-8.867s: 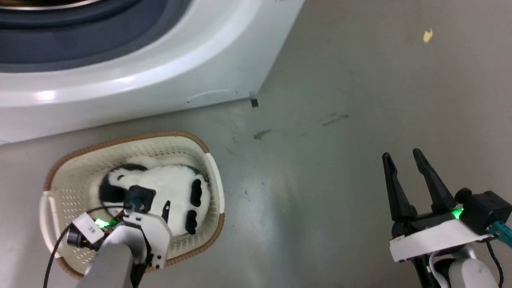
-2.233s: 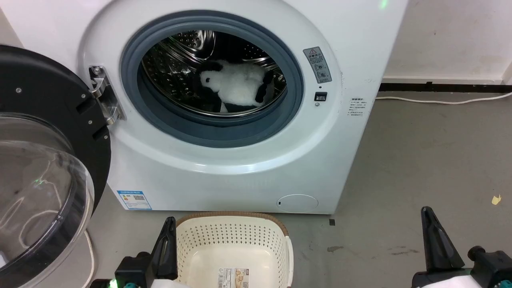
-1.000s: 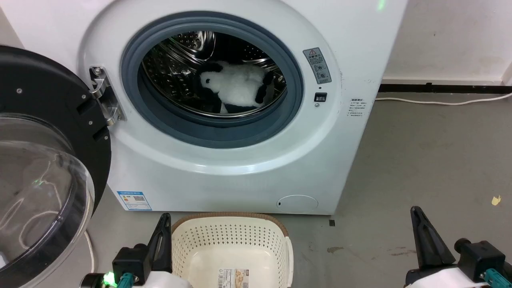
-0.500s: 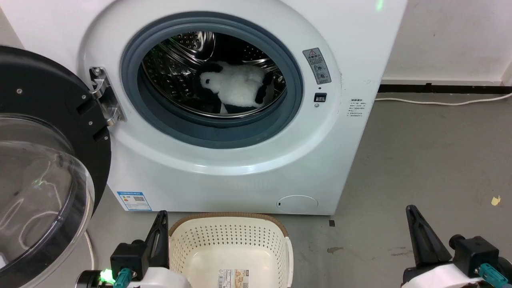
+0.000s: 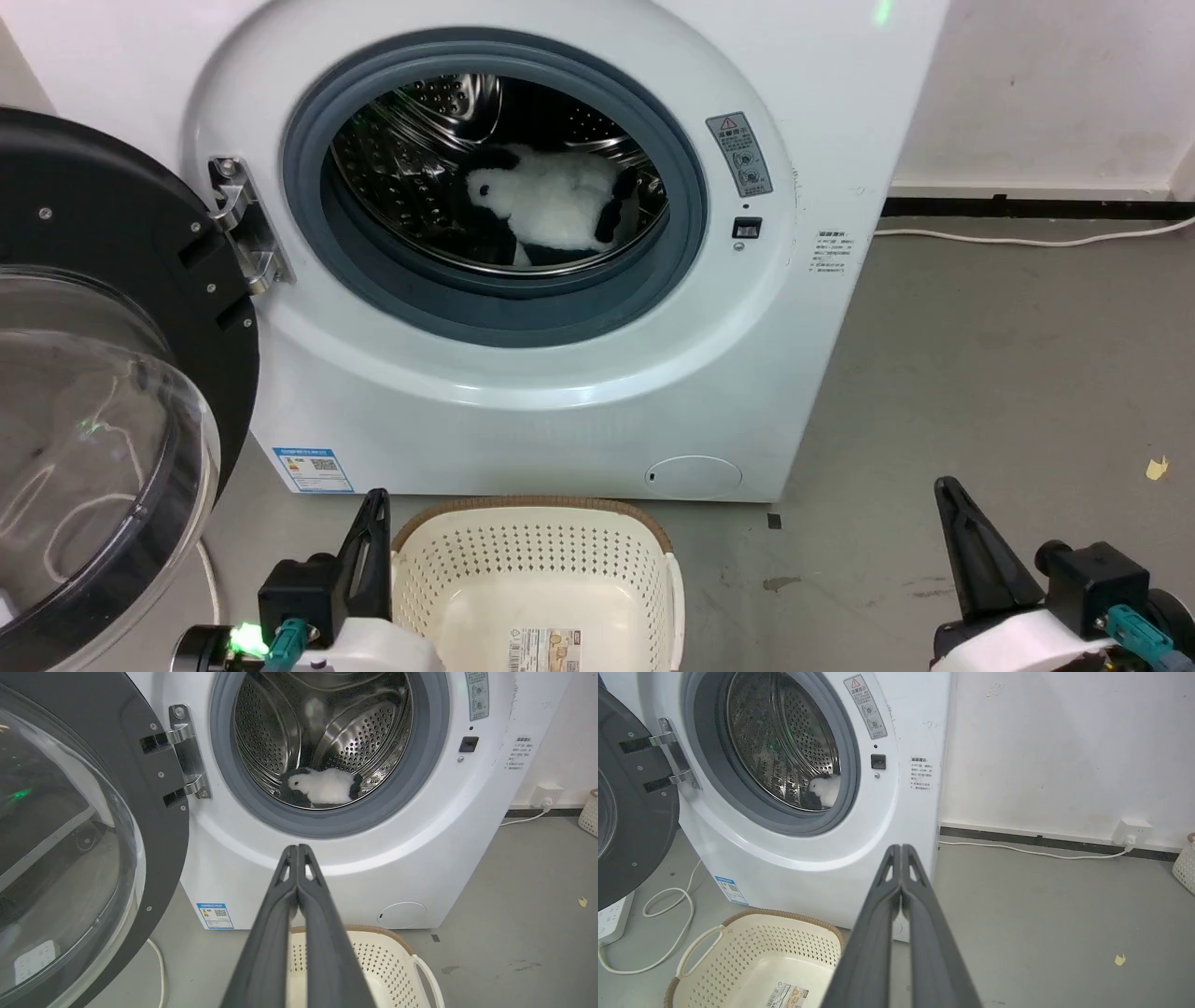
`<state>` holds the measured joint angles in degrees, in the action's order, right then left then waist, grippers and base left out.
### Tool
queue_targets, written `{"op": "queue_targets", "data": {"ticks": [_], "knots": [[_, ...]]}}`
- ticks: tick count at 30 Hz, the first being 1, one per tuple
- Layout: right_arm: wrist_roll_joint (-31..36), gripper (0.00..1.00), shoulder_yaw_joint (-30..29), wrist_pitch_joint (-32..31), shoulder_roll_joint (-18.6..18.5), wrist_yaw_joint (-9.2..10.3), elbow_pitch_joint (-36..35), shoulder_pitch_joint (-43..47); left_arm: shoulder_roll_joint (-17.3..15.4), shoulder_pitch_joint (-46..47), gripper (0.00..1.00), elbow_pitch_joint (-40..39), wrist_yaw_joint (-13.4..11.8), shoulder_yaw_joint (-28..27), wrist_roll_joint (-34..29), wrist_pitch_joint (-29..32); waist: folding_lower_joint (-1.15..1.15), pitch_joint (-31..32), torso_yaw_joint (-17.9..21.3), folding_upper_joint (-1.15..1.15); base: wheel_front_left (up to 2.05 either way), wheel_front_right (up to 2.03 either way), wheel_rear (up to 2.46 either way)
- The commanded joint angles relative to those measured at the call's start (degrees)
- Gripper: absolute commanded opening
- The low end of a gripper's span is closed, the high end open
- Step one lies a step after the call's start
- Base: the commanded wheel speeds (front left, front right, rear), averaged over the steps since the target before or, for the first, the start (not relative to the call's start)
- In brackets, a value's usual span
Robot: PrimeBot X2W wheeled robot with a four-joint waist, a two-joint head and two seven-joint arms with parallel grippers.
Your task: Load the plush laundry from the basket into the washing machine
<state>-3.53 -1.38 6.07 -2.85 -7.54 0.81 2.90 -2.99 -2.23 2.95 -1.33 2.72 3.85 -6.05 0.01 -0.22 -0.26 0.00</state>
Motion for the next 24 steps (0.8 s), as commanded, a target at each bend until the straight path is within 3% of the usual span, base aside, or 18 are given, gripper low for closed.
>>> {"op": "queue_targets", "data": {"ticks": [1, 24], "knots": [[0.43, 0.0, 0.12, -0.33, -0.02, 0.03, -0.34, -0.9, 0.04, 0.94, 0.0, -0.48, 0.22, -0.3, -0.47, 0.33, 0.0, 0.01, 0.0, 0.0, 0.0, 0.0, 0.0], [2.21, 0.0, 0.84, -3.62, -0.02, 0.04, -0.61, -2.04, 0.09, 1.68, 0.0, -1.9, 0.86, -1.69, -2.41, 3.61, 0.0, 0.13, 0.15, 0.0, 0.0, 0.0, 0.0]]}}
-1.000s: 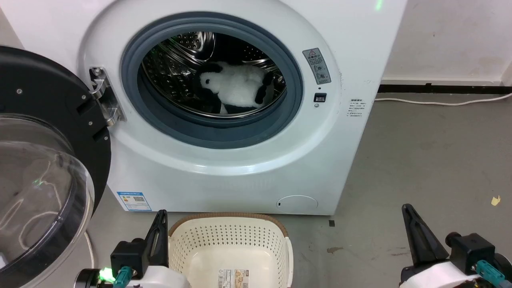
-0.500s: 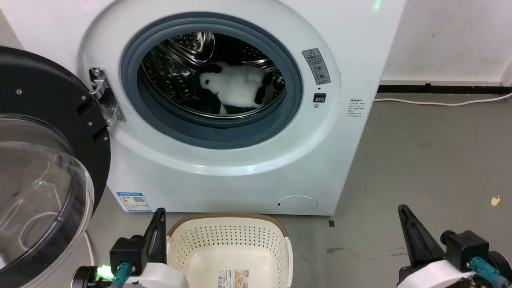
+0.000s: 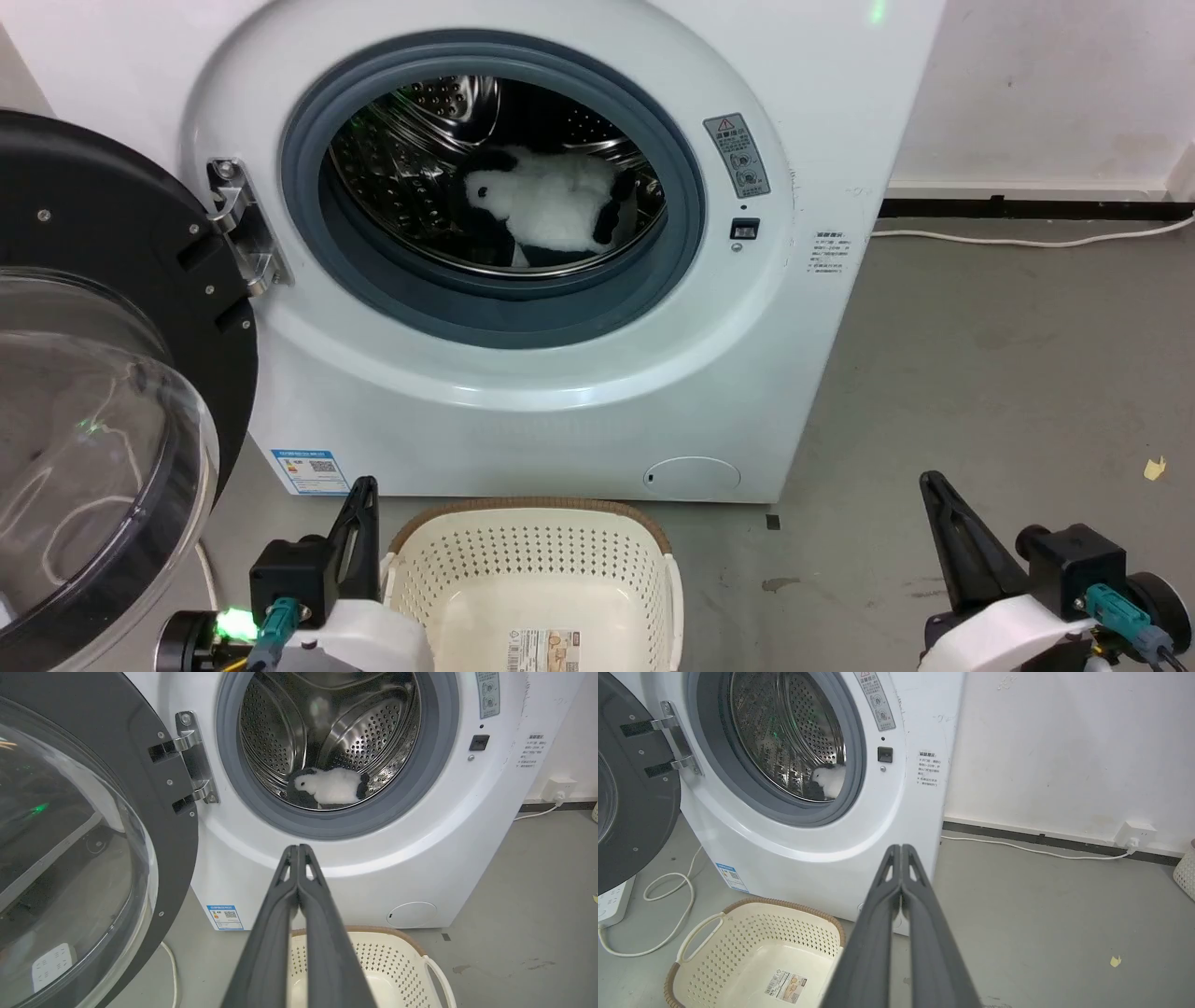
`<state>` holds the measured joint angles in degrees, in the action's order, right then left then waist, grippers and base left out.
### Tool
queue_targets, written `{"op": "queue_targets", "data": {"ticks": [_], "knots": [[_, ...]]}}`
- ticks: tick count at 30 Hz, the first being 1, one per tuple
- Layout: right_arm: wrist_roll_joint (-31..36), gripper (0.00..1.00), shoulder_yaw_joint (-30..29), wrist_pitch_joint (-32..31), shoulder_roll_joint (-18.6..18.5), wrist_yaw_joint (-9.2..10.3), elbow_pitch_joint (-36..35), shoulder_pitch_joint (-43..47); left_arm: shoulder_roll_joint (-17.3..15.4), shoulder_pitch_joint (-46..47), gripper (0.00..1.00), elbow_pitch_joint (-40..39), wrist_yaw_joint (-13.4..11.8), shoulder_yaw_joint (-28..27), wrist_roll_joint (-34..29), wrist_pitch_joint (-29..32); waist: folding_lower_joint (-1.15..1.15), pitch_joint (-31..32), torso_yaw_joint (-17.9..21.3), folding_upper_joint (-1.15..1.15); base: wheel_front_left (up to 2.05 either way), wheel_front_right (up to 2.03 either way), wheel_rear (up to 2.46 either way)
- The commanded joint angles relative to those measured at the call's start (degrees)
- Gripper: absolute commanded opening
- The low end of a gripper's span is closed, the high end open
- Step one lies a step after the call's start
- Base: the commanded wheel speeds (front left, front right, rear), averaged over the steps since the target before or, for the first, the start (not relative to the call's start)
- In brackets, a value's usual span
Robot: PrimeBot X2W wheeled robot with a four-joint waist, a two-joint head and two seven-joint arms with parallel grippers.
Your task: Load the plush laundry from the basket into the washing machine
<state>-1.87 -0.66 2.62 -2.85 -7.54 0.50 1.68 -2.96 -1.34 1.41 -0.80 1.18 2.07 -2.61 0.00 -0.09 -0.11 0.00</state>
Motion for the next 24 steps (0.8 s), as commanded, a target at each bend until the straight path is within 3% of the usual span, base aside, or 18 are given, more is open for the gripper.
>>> {"op": "queue_targets", "data": {"ticks": [1, 24], "knots": [[0.62, 0.0, 0.15, -0.29, -0.02, 0.05, -0.31, -0.87, 0.05, 0.82, 0.0, -0.41, 0.35, -0.2, -0.7, 0.29, 0.0, 0.01, 0.01, 0.0, 0.0, 0.0, 0.0], [1.87, 0.0, 0.66, -2.62, -0.03, 0.05, -0.5, -1.68, 0.08, 1.34, 0.0, -1.41, 0.8, -1.18, -2.07, 2.61, 0.0, 0.09, 0.11, 0.0, 0.0, 0.0, 0.0]]}}
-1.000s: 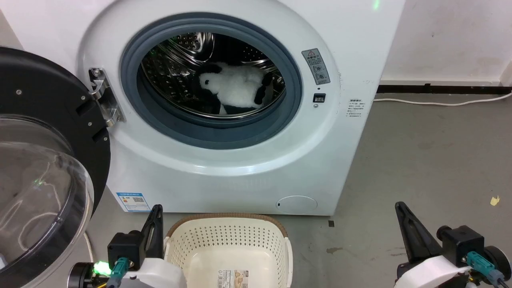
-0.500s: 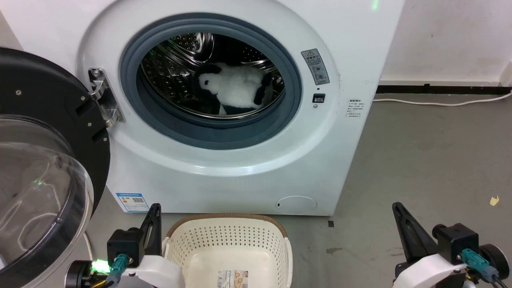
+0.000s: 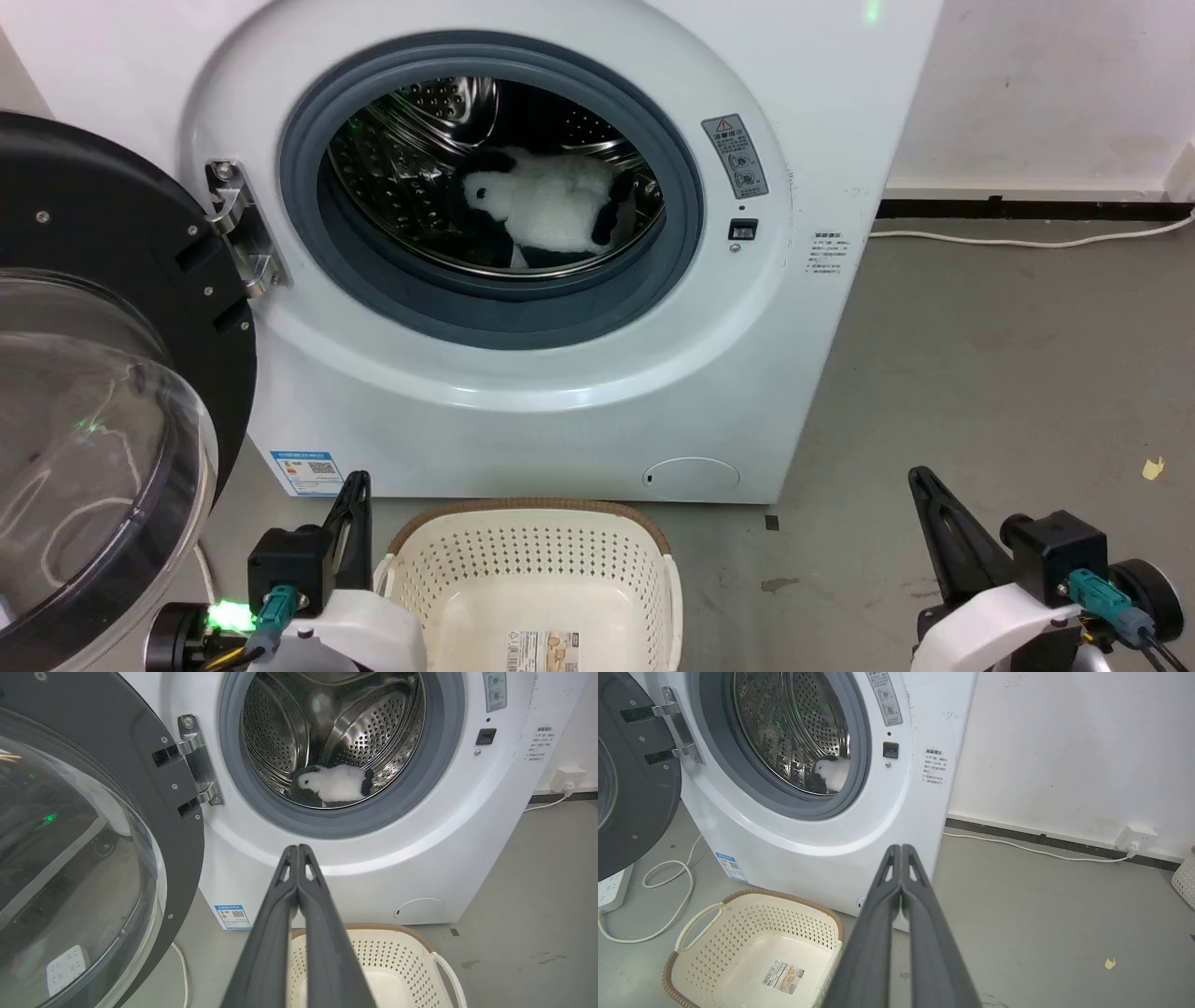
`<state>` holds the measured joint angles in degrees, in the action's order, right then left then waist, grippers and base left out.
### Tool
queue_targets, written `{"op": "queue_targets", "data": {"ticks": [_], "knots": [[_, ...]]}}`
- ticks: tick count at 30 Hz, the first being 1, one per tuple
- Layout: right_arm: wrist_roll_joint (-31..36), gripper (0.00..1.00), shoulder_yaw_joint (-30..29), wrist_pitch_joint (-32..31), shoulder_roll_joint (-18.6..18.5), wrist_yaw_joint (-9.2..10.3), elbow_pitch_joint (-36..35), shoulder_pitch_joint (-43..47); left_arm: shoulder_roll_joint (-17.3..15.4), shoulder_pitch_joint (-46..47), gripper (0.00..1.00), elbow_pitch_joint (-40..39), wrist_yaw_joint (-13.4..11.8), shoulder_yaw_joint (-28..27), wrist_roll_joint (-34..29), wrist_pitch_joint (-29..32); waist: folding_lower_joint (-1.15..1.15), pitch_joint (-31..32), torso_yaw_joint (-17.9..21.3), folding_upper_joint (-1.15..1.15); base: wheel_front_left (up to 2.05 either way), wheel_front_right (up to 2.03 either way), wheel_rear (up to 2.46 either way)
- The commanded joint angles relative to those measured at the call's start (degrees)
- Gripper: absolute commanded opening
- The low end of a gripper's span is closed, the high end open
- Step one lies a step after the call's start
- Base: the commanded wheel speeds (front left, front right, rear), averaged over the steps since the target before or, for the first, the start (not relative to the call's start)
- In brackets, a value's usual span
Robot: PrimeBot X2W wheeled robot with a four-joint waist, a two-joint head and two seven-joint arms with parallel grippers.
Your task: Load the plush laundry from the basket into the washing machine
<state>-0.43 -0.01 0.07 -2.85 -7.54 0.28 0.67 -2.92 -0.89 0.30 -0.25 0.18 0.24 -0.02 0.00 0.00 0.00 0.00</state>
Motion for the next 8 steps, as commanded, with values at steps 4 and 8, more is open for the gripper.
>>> {"op": "queue_targets", "data": {"ticks": [4, 8], "knots": [[0.43, 0.0, 0.01, -0.07, -0.03, 0.05, -0.28, -0.67, 0.04, 0.89, 0.0, -0.3, 0.25, -0.18, -0.24, 0.02, 0.0, 0.0, 0.0, 0.0, 0.0, 0.0, 0.0], [0.43, 0.0, 0.01, -0.07, -0.03, 0.05, -0.28, -0.67, 0.04, 0.89, 0.0, -0.3, 0.25, -0.18, -0.24, 0.02, 0.0, 0.0, 0.0, 0.0, 0.0, 0.0, 0.0]]}}
